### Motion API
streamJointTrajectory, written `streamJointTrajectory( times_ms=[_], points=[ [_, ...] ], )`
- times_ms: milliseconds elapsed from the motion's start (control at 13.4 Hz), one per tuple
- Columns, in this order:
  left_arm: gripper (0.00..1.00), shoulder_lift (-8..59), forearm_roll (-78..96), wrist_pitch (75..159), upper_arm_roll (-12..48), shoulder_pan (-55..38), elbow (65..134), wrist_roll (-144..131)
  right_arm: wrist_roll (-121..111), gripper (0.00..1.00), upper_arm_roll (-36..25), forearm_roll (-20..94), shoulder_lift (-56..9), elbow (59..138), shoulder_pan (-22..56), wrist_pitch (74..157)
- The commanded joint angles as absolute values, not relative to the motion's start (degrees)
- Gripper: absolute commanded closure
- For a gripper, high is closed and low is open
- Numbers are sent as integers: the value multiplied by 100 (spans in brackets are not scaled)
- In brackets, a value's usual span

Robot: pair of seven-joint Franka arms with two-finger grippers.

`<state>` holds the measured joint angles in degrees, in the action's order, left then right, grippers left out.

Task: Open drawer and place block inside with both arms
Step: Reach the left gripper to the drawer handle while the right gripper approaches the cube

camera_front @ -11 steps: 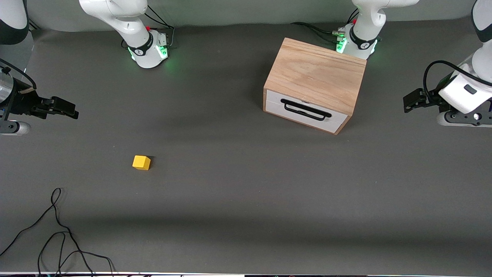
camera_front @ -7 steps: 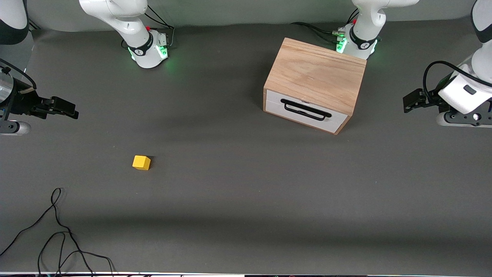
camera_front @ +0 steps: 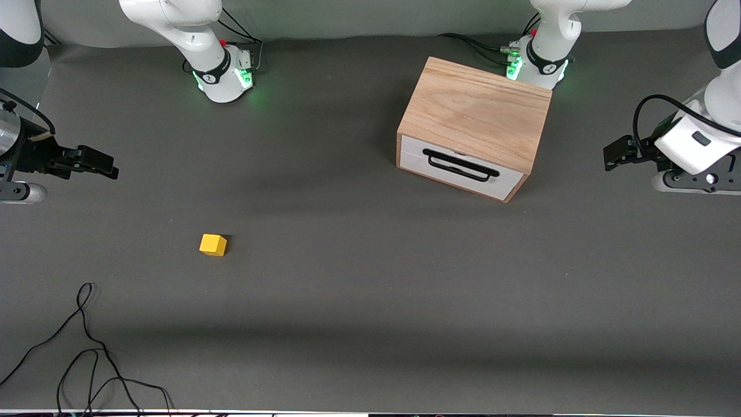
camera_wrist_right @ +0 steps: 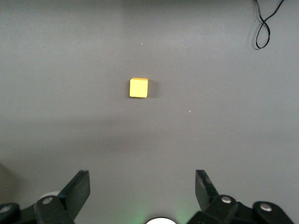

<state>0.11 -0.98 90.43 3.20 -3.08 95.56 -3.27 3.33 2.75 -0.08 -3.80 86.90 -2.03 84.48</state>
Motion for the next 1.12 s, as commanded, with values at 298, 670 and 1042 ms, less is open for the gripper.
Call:
streamJointTrajectory(
  times_ms=[298,670,1042],
  points=[
    [0,263,-184,8974,343,-1676,9422,-2993,123,0,281,9,-439,8587,-193,8385],
    [0,974,-105,9000,351,-2784,8764,-6654,97,0,272,17,-475,9191,-193,8760],
    [0,1582,-106,8939,352,-3577,8402,-9507,97,0,316,18,-650,10273,-97,10298]
  ],
)
